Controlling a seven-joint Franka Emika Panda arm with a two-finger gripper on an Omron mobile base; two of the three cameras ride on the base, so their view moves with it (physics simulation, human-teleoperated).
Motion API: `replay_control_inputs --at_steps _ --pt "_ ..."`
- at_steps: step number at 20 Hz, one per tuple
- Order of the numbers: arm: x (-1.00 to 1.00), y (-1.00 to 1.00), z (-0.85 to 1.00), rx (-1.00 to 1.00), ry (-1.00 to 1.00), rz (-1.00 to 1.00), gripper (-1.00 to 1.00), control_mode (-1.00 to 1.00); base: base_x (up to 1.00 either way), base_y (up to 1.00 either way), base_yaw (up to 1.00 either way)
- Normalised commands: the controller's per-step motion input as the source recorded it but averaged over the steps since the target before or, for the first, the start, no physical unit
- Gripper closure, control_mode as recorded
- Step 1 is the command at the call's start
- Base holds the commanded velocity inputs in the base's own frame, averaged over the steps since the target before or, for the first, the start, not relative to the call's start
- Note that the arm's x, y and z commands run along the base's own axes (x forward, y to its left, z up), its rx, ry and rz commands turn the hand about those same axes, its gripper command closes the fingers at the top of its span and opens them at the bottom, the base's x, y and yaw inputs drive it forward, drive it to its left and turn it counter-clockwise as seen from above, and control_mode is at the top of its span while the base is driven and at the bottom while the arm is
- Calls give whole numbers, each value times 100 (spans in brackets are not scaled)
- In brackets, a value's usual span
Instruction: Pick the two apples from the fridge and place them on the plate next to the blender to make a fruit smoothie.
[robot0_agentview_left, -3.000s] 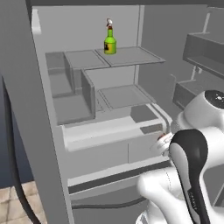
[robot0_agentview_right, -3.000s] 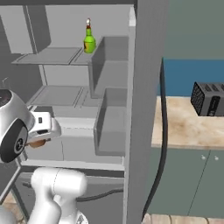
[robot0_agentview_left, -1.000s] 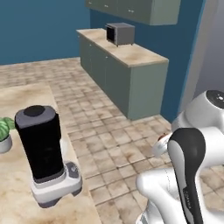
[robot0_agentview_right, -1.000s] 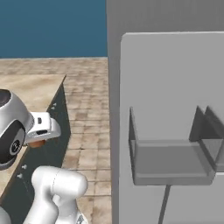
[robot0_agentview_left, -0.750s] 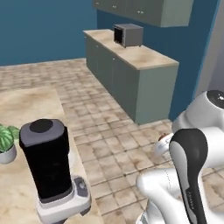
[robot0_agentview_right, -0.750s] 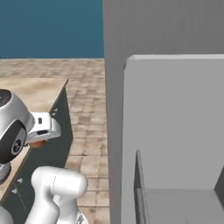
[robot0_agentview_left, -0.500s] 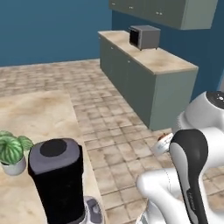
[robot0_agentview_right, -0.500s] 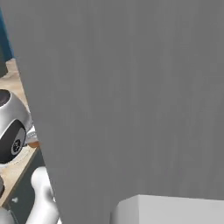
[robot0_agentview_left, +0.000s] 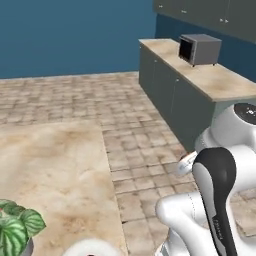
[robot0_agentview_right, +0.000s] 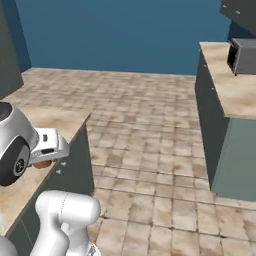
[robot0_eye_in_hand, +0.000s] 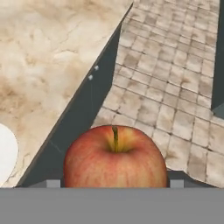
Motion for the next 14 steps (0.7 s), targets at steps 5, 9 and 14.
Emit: replay_control_inputs --at_steps 5,9,14 --pt "0 0 0 0 0 0 100 100 4 0 98" --pt "0 0 0 0 0 0 100 100 -7 0 100" --pt "0 0 0 0 0 0 100 100 -10 0 100"
